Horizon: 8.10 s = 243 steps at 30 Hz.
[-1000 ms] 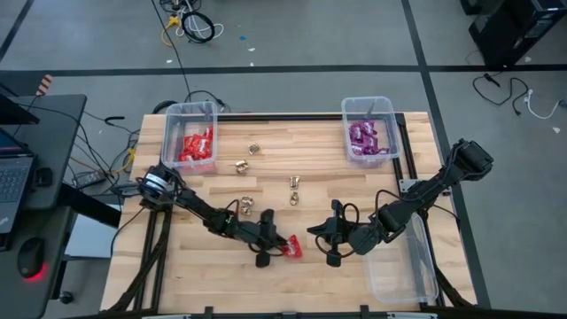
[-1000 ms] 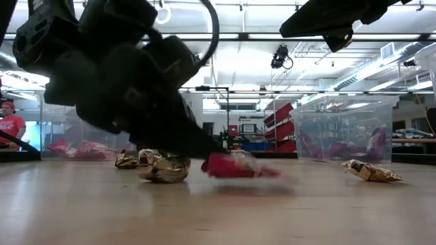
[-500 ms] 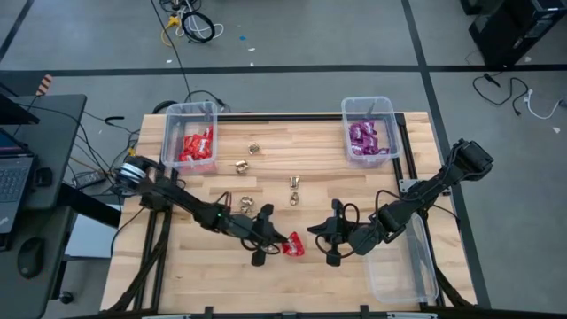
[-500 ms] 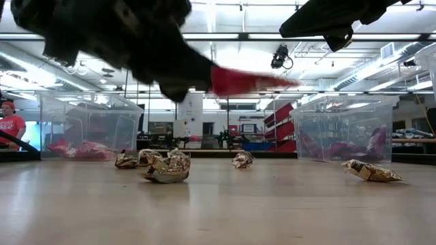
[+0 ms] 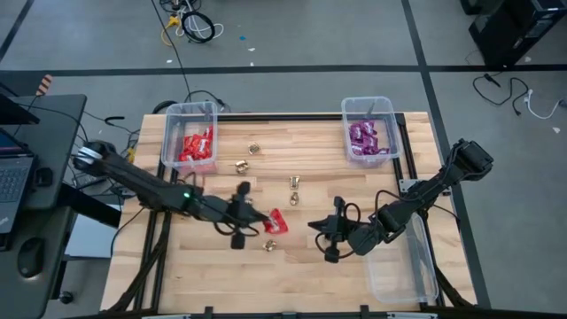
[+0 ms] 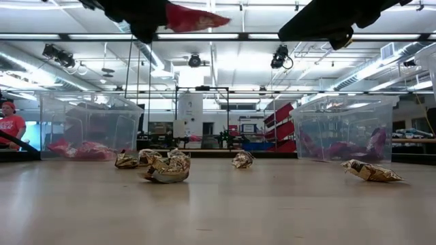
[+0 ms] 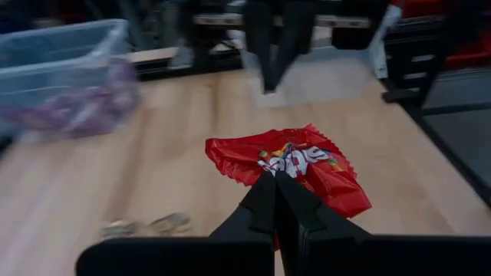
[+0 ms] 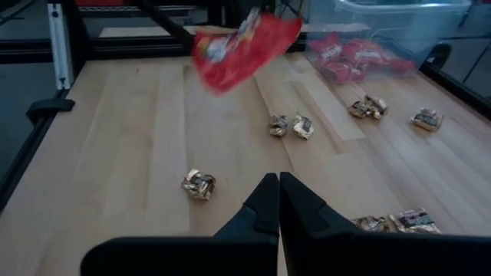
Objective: Sort candy
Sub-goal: Put the red candy into the top left transparent bin, then put the yellow candy into the top left transparent bin
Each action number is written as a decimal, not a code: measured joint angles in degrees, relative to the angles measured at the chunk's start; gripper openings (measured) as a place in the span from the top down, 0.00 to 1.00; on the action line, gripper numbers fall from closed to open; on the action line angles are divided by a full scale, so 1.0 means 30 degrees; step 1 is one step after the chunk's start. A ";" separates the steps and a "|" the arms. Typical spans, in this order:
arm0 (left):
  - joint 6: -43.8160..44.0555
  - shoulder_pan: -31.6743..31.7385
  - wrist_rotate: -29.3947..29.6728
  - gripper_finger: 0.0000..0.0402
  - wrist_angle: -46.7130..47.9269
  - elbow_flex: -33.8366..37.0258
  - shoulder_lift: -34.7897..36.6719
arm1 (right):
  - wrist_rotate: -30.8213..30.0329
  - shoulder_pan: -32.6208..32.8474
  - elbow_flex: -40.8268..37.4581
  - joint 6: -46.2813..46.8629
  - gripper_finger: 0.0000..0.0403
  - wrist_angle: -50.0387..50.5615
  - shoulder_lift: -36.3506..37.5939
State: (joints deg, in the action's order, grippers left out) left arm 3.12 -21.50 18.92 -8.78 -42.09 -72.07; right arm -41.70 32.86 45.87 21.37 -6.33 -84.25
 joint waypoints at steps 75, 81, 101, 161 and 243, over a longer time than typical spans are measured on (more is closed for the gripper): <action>0.3626 1.5467 0.9019 0.81 1.9027 0.0000 0.7510 | 0.0449 -0.1894 0.0000 -0.0256 1.00 -0.1020 0.0000; 0.3400 1.5372 0.8908 0.75 1.8325 -0.0125 0.7539 | 0.0449 -0.1894 0.0000 -0.0247 1.00 -0.1027 0.0000; -0.0063 0.8317 -0.1043 0.75 1.3400 -0.2907 0.7546 | 0.2029 -0.2593 0.1091 -0.1593 1.00 -0.0715 0.0036; 0.2280 -0.2892 0.6818 0.75 0.5025 0.4618 0.7932 | 1.2490 -0.3621 0.7548 0.2005 0.83 1.7004 -0.4678; 0.4551 -0.2885 0.8501 0.75 0.7600 0.4721 0.8042 | 1.2426 -0.3228 0.7533 0.3904 0.67 1.7056 -0.7854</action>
State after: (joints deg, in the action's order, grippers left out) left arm 16.78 -30.15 44.42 14.02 -27.92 -47.94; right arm -4.43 23.18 68.47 33.08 44.84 -107.81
